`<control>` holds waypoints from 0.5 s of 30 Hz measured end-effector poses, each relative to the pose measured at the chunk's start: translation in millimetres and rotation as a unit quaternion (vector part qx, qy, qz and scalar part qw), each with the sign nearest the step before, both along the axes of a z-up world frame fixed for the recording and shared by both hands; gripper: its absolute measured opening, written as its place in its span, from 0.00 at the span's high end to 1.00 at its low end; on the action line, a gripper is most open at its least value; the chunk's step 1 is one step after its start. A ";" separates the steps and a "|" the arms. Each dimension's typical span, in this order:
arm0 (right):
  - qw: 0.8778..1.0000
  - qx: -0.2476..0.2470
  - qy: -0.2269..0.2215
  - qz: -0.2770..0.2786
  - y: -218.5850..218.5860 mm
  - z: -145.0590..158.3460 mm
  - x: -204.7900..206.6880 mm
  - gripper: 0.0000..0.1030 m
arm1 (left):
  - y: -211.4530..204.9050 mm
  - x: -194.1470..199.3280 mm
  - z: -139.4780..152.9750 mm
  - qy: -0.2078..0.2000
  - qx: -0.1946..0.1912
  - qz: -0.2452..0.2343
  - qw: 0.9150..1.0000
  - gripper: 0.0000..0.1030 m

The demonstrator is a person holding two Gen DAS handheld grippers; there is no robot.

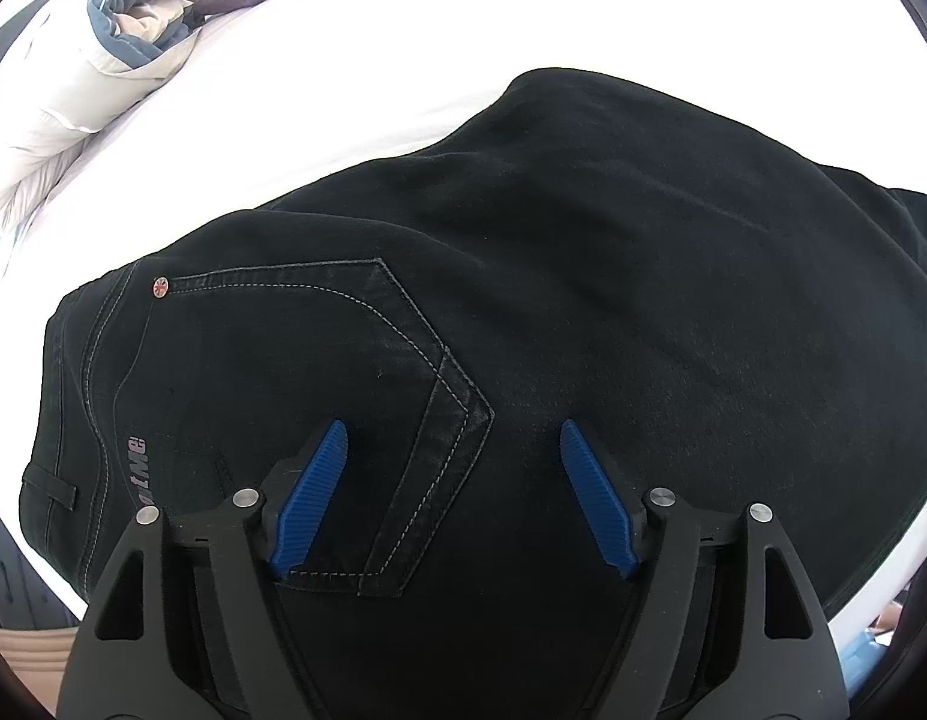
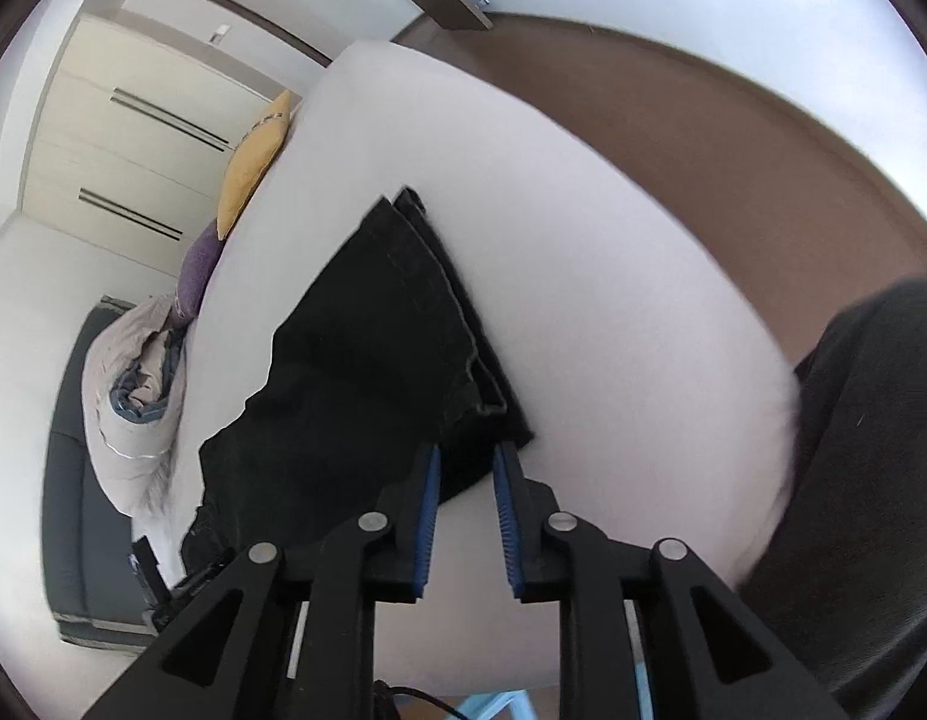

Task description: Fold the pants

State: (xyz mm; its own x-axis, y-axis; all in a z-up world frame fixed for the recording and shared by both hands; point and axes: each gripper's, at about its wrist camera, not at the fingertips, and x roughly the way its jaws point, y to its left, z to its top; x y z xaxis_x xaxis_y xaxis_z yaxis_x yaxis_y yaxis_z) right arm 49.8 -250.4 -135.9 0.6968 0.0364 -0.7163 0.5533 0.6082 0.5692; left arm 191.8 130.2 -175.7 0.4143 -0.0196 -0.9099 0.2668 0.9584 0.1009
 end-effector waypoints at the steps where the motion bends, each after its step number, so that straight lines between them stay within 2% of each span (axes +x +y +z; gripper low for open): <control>1: 1.000 -0.028 -0.003 0.007 -5.4 10.8 3.1 0.72 | 0.0 0.4 0.0 0.000 0.000 0.000 1.000 0.28; 3: 0.998 -0.054 -0.023 0.022 -18.4 27.8 12.7 0.69 | 0.8 1.7 -0.5 -0.001 -0.001 0.003 1.000 0.25; 6: 0.990 -0.062 -0.066 0.107 -38.7 47.8 50.0 0.66 | -0.8 3.3 -1.2 -0.001 -0.002 0.006 1.000 0.23; 8: 0.980 -0.115 -0.058 0.152 -42.3 57.7 80.1 0.62 | -0.8 3.6 -0.9 -0.001 0.000 0.006 1.000 0.22; 10: 0.962 -0.151 -0.060 0.219 -38.7 61.7 109.9 0.60 | -2.0 4.2 -0.8 0.000 0.000 0.007 1.000 0.22; 11: 0.954 -0.163 -0.060 0.245 -35.8 61.1 120.7 0.52 | -1.8 4.2 -0.8 0.000 0.000 0.007 1.000 0.21; 15: 0.928 -0.197 -0.026 0.314 -32.3 45.9 159.8 0.50 | -1.3 5.6 -1.4 0.000 -0.001 0.008 1.000 0.16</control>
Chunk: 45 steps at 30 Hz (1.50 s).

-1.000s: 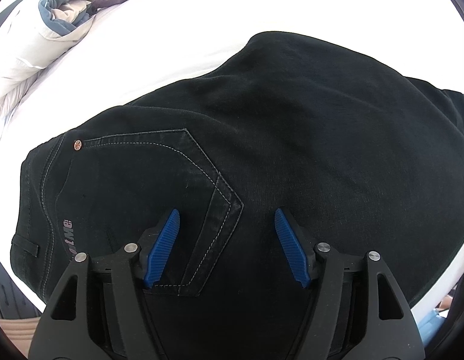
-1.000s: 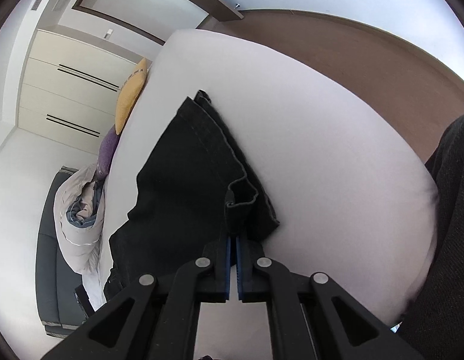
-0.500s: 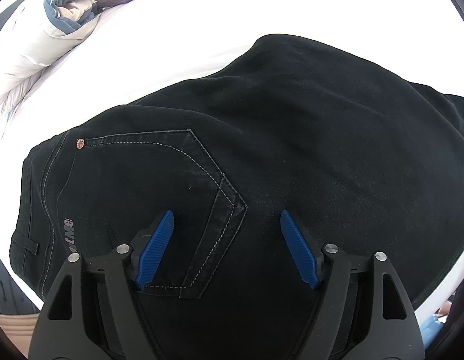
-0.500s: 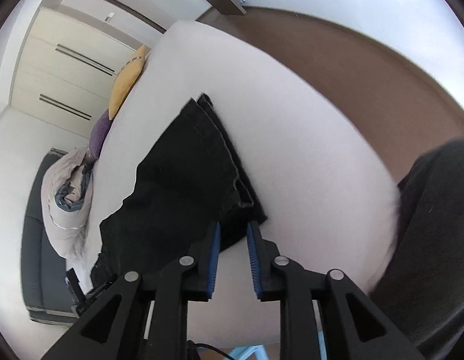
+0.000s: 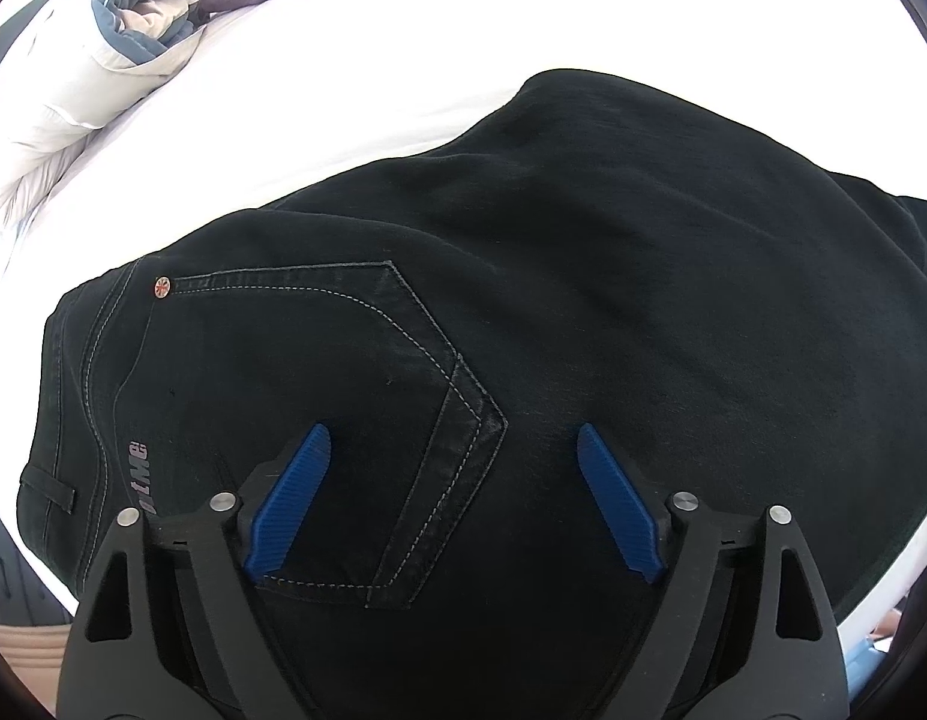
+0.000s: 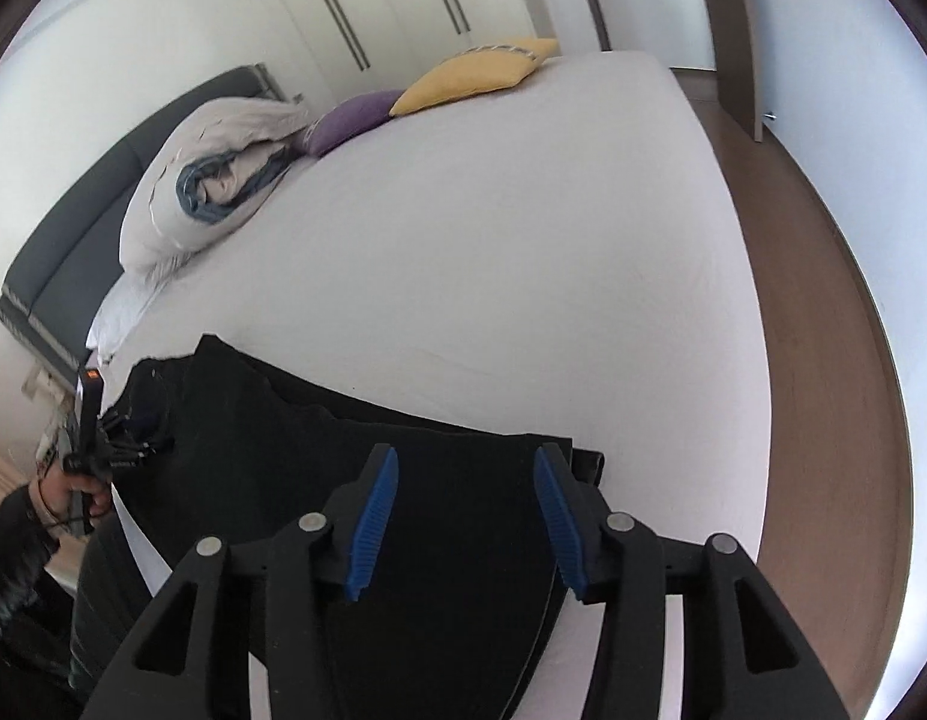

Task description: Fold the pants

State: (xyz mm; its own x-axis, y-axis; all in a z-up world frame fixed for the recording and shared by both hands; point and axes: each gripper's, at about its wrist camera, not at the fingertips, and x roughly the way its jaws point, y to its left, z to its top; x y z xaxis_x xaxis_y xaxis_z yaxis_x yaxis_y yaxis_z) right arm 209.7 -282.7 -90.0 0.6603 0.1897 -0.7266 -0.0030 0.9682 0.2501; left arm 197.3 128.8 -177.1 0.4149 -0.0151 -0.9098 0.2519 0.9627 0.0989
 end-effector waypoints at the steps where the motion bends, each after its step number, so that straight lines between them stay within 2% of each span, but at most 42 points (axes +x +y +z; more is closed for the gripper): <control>1: 1.000 -0.013 0.006 0.005 -2.0 -4.3 8.0 0.50 | 0.4 0.2 -0.2 0.000 0.000 -0.001 1.000 0.16; 6: 1.000 -0.009 0.029 0.003 -22.9 -15.4 27.7 0.49 | 2.5 2.0 -0.3 0.000 -0.002 -0.002 1.000 0.13; 8: 0.999 0.003 0.042 0.019 -26.8 -21.4 33.1 0.49 | 2.4 2.7 -0.9 0.000 -0.002 -0.002 1.000 0.11; 10: 0.998 -0.009 0.059 0.025 -27.6 -29.6 37.9 0.49 | 2.6 4.1 -0.9 0.000 -0.002 -0.001 1.000 0.10; 14: 0.998 -0.011 0.047 0.033 -31.8 -30.3 35.3 0.50 | 1.1 6.5 -1.1 0.001 -0.001 0.000 1.000 0.09; 15: 0.998 -0.017 0.045 0.036 -31.1 -29.8 34.5 0.52 | 1.1 6.6 -1.1 0.001 -0.001 0.000 1.000 0.09; 17: 0.997 -0.028 0.050 0.043 -28.2 -31.1 34.3 0.75 | 0.5 7.0 -1.3 0.001 -0.001 0.001 1.000 0.09; 21: 0.996 -0.054 0.048 0.045 -26.3 -30.4 32.7 0.80 | -0.2 7.8 -1.3 0.001 0.001 0.002 1.000 0.08; 23: 0.996 -0.059 0.045 0.048 -24.2 -28.3 31.7 0.91 | -0.2 7.9 -1.3 0.001 0.001 0.002 1.000 0.08; 25: 0.995 -0.077 0.046 0.051 -18.5 -27.1 31.4 0.93 | -0.1 7.5 -1.3 0.000 0.002 0.002 1.000 0.08; 28: 0.993 -0.101 0.047 0.041 -12.2 -24.6 29.9 0.94 | -3.3 8.9 0.1 -0.002 0.007 0.002 1.000 0.08; 33: 0.995 -0.093 0.045 -0.006 -19.0 -26.2 21.8 0.94 | -9.4 6.1 2.1 -0.005 0.011 0.004 1.000 0.08; 40: 0.995 -0.055 0.045 -0.063 -33.1 -37.2 20.8 0.95 | -11.8 8.7 2.0 -0.009 0.006 0.008 1.000 0.08; 45: 0.995 -0.018 0.036 -0.089 -47.4 -46.7 14.2 0.95 | -9.7 12.8 -0.1 -0.011 0.000 0.020 1.000 0.01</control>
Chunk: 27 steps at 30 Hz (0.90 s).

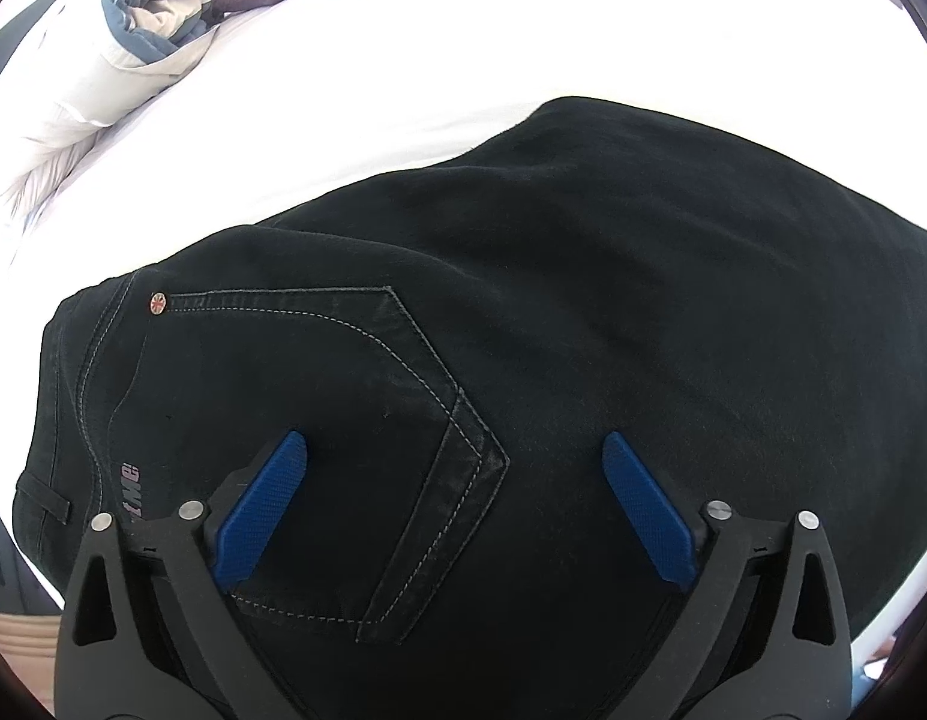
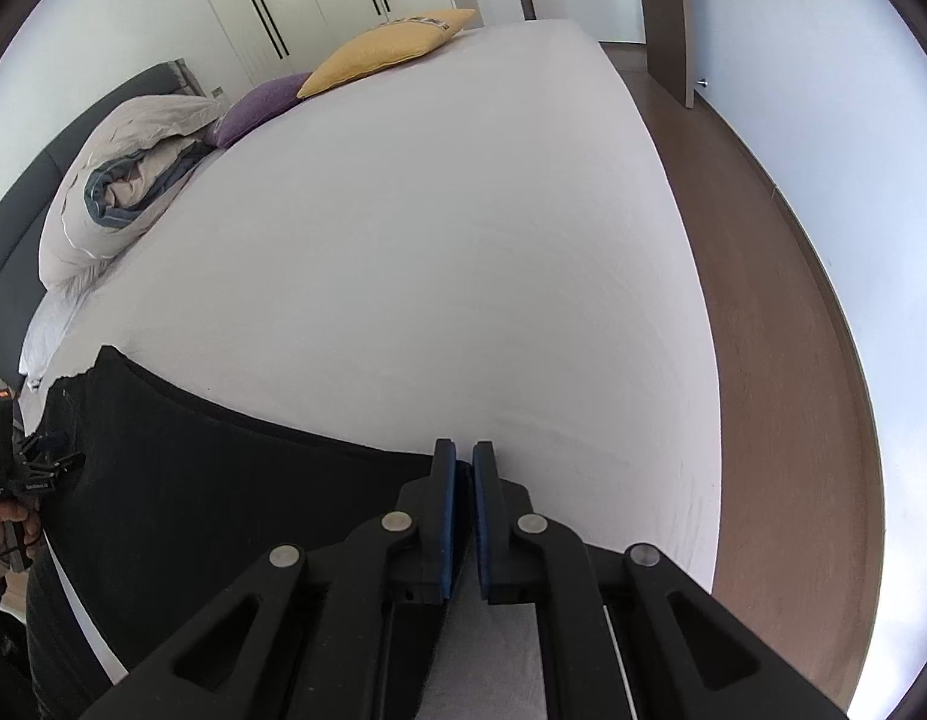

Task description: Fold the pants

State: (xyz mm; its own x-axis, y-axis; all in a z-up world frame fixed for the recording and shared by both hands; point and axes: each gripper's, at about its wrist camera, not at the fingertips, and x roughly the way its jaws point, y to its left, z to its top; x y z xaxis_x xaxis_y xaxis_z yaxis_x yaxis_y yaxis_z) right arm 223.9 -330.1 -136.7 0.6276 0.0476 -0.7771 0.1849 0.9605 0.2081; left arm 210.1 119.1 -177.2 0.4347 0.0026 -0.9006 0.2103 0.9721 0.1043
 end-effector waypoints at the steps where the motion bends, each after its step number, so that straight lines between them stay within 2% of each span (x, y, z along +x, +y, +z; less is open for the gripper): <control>1: 1.000 0.004 -0.001 -0.007 -1.5 1.8 -2.9 0.94 | -0.8 0.5 0.2 -0.001 0.002 0.000 1.000 0.01; 4: 0.998 -0.013 -0.002 -0.062 -9.4 17.4 -24.5 0.93 | -1.3 0.0 0.7 -0.004 0.004 -0.001 1.000 0.01; 6: 0.996 0.007 -0.022 -0.081 -7.4 35.6 -45.5 0.90 | 1.4 0.6 0.7 -0.004 0.000 0.003 1.000 0.01; 7: 0.996 0.025 -0.039 -0.075 -1.4 44.0 -52.8 0.90 | 2.4 0.6 0.9 -0.005 0.000 0.004 1.000 0.01; 9: 0.992 0.096 -0.076 -0.031 21.6 57.8 -64.7 0.90 | 1.1 -1.9 0.8 -0.006 0.001 0.005 1.000 0.01; 11: 0.987 0.138 -0.082 0.022 54.8 57.7 -65.4 0.87 | 0.3 -4.9 1.0 -0.007 0.002 0.007 1.000 0.01; 12: 0.985 0.149 -0.076 0.037 66.8 52.3 -64.2 0.86 | 1.3 -2.8 1.4 -0.006 0.002 0.008 1.000 0.01; 14: 0.980 0.193 -0.036 0.044 82.3 22.2 -60.1 0.86 | 3.0 0.4 2.7 -0.006 0.001 0.006 1.000 0.01; 15: 0.981 0.192 -0.003 0.032 86.1 3.5 -59.5 0.86 | 1.9 -2.4 2.5 -0.007 0.000 0.004 1.000 0.01; 16: 0.983 0.179 0.040 0.010 87.0 -19.1 -61.2 0.93 | 2.8 -3.4 2.5 -0.007 -0.001 0.003 1.000 0.01; 17: 0.982 0.183 0.051 -0.004 84.3 -32.7 -68.0 1.00 | 5.7 -4.3 1.7 -0.007 -0.004 0.001 1.000 0.01; 19: 0.975 0.220 0.028 -0.026 73.2 -39.8 -89.9 1.00 | 8.7 -7.8 2.0 -0.008 -0.007 -0.004 1.000 0.01; 23: 0.981 0.182 0.028 -0.061 57.5 -26.8 -117.4 1.00 | 13.6 -15.3 10.5 -0.019 0.003 -0.016 1.000 0.01; 25: 0.987 0.137 0.035 -0.079 58.6 -11.1 -119.7 1.00 | 7.9 -20.7 19.8 -0.037 0.001 -0.021 0.999 0.02; 27: 0.992 0.086 0.035 -0.087 68.3 9.5 -110.4 0.92 | 7.7 -21.8 31.5 -0.054 -0.009 -0.027 0.998 0.02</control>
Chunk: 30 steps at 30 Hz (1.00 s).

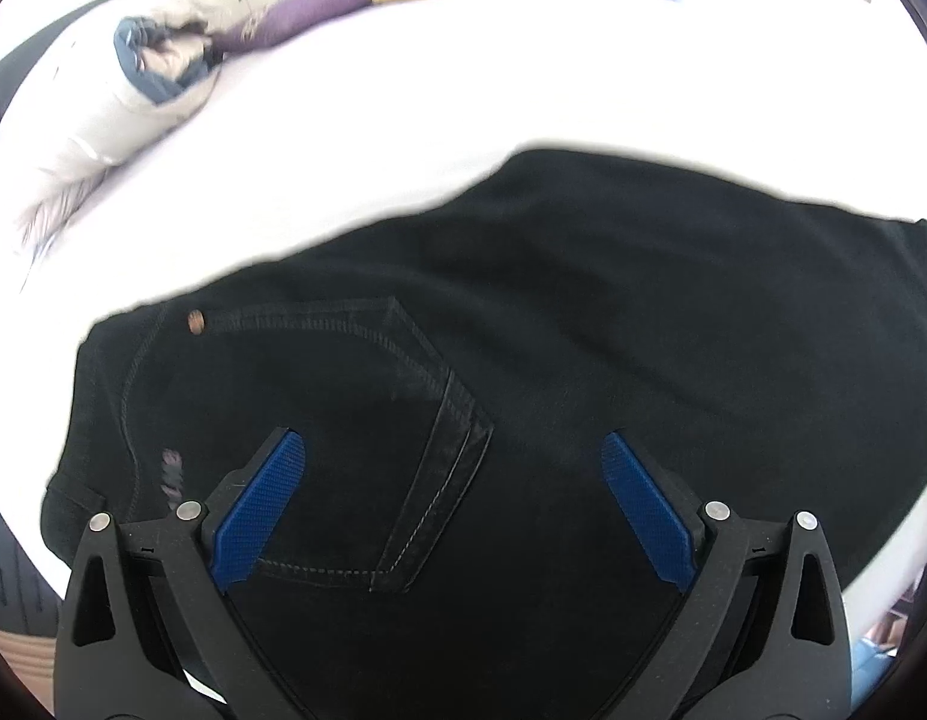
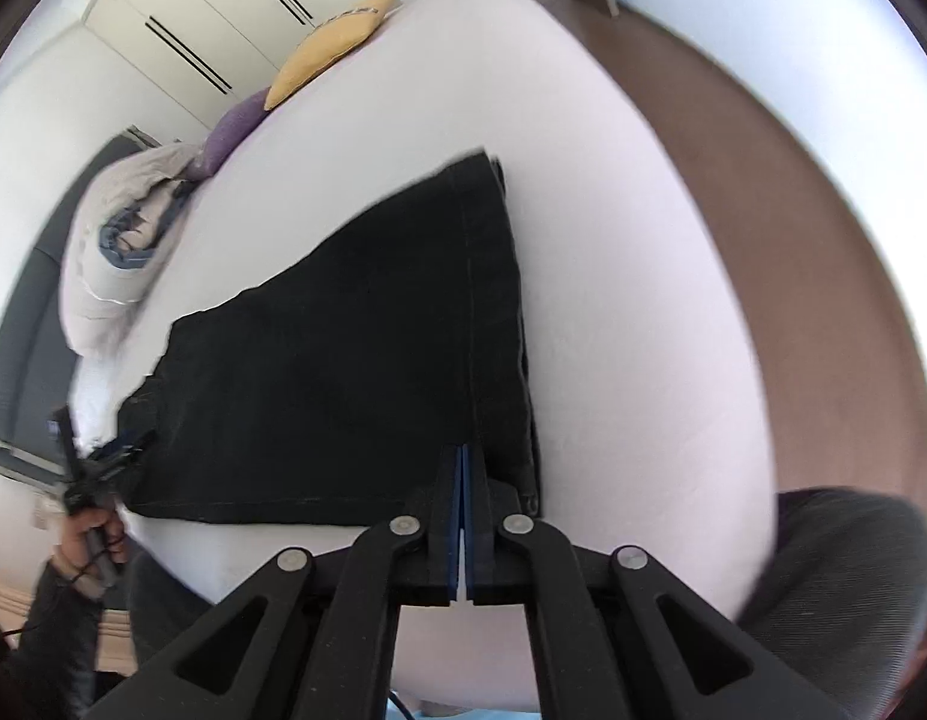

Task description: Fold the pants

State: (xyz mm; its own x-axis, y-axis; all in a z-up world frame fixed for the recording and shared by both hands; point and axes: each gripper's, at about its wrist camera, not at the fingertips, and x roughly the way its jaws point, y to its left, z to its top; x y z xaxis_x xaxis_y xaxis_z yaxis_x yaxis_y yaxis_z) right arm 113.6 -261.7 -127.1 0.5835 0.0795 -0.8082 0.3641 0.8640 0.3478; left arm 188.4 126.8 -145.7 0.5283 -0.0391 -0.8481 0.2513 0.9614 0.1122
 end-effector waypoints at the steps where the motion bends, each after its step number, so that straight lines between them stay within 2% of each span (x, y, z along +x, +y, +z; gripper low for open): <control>1: 1.000 -0.017 -0.009 0.009 10.0 10.6 7.6 0.90 | -0.7 1.9 3.6 -0.004 -0.001 -0.002 1.000 0.02; 4: 0.993 0.046 -0.060 0.095 49.1 31.7 47.5 0.89 | -3.3 17.7 12.5 -0.007 -0.017 -0.007 1.000 0.02; 5: 0.988 0.056 -0.070 0.126 67.5 35.3 64.5 0.82 | -5.2 24.5 14.2 -0.007 -0.019 -0.010 1.000 0.02; 8: 0.971 0.071 -0.086 0.212 131.6 37.8 129.2 0.78 | -13.5 41.0 14.9 -0.004 -0.003 -0.018 1.000 0.03; 12: 0.951 0.117 -0.070 0.279 201.2 20.3 216.4 0.78 | 4.1 46.4 18.3 -0.016 -0.016 0.006 1.000 0.04; 14: 0.939 0.146 -0.063 0.303 239.9 5.8 250.7 0.78 | 31.7 50.0 14.2 -0.014 -0.020 0.032 0.999 0.05; 16: 0.930 0.169 -0.056 0.320 270.3 -9.2 286.9 0.78 | 56.0 56.4 4.9 -0.001 -0.021 0.056 0.998 0.12; 17: 0.927 0.179 -0.053 0.324 281.8 -17.7 303.0 0.76 | 71.9 60.9 -3.0 0.010 -0.023 0.073 0.997 0.19; 18: 0.926 0.186 -0.046 0.325 292.1 -28.1 318.6 0.73 | 82.6 61.3 -8.5 0.017 -0.025 0.083 0.996 0.22; 19: 0.930 0.187 -0.036 0.313 299.7 -40.1 332.0 0.68 | 92.8 64.2 -15.3 0.024 -0.022 0.093 0.995 0.22; 21: 0.941 0.200 -0.019 0.274 302.2 -66.4 349.9 0.68 | 109.2 67.4 -25.5 0.034 -0.036 0.100 0.994 0.22; 23: 0.947 0.214 -0.021 0.240 291.8 -79.0 358.5 0.88 | 117.0 70.3 -29.8 0.035 -0.051 0.104 0.993 0.22; 25: 0.956 0.211 -0.022 0.203 269.6 -82.7 352.4 0.99 | 118.4 74.0 -31.1 0.030 -0.052 0.105 0.993 0.21; 27: 0.960 0.214 -0.030 0.177 241.0 -80.6 336.5 1.00 | 119.8 66.4 -32.5 0.026 -0.058 0.106 0.992 0.20; 30: 0.975 0.167 -0.045 0.141 195.6 -68.2 297.6 1.00 | 120.4 63.8 -33.8 0.019 -0.062 0.108 0.992 0.20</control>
